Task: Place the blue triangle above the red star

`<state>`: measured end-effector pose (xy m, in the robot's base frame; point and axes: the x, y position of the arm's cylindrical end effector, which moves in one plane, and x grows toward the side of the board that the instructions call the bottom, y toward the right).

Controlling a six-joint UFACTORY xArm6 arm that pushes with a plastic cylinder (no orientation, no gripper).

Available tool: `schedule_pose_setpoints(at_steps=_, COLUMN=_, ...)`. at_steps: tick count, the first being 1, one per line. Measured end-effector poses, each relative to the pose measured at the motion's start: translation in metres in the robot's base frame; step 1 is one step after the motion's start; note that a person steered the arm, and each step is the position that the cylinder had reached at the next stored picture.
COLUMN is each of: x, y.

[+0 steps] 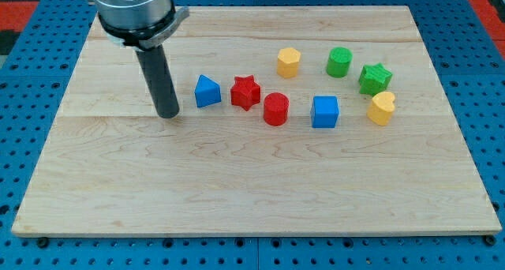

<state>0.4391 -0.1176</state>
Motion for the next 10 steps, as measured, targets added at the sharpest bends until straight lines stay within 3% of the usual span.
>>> schedule_pose_setpoints(at_steps=2, x=-0.013, y=0.028)
schedule_pose_setpoints(at_steps=5, x=-0.067, y=0.043)
schedule_pose_setpoints(at_steps=10, x=-0.085, y=0.088)
